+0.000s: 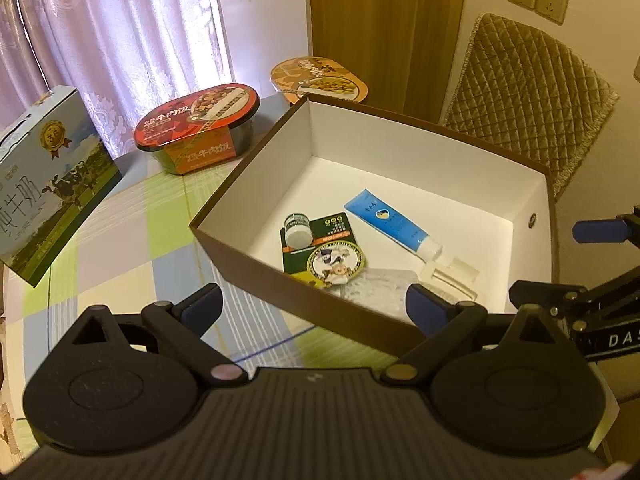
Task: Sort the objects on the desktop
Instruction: 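Withdraw both tools from the brown box back over the table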
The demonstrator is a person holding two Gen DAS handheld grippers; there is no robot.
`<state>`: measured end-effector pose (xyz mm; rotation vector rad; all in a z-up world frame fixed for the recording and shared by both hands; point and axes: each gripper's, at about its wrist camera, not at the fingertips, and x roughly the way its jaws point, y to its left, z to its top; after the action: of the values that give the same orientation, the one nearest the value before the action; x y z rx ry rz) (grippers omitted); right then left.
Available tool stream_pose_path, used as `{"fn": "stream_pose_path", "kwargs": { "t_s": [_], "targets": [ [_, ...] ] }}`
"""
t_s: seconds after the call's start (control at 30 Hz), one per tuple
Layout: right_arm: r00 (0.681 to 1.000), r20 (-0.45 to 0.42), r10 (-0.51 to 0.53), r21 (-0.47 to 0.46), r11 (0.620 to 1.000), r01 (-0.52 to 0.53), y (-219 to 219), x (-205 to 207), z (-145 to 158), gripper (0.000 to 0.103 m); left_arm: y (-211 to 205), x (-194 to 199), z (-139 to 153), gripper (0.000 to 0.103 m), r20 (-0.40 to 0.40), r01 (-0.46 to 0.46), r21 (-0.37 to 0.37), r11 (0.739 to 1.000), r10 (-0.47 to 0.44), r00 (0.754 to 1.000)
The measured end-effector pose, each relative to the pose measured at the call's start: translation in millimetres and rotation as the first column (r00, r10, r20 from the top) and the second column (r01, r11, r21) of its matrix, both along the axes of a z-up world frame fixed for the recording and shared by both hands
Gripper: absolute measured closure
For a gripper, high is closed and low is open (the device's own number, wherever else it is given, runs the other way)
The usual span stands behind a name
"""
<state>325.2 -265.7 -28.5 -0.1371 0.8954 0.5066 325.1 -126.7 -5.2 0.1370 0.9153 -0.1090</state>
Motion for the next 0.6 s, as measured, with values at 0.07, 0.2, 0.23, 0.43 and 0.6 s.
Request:
{"fn": "stream_pose_path", "kwargs": {
  "t_s": [0.07,0.2,0.23,0.43,0.6],
  "targets": [
    [1.000,0.009,-0.002,0.008,1.000,0.002,0,-8,3,0.002,3,-9,3,0.006,0.004,-0.003,-0.005,1.000,0.003,1.000],
    [1.000,0.026,-0.004,0.030,1.000,0.003,0,-24,9,0.002,8,-27,9,0.006,0.010,-0.004,-0.014,1.000,0.004,1.000],
    [1.000,0.029,-0.003,0.034,0.999,0.002,0,-28,11,0.002,9,-33,11,0.006,0.014,-0.003,-0.014,1.000,0.003,1.000],
    [0.999,0.049,0.010,0.041,0.999,-0.012,6,-56,17,0.002,20,-62,17,0.006,0.022,-0.017,-0.032,0.999,0.017,1.000],
    [0.998,0.054,0.021,0.045,0.999,-0.024,10,-75,19,0.002,28,-82,20,0.006,0.030,-0.032,-0.030,0.999,0.033,0.999]
  ]
}}
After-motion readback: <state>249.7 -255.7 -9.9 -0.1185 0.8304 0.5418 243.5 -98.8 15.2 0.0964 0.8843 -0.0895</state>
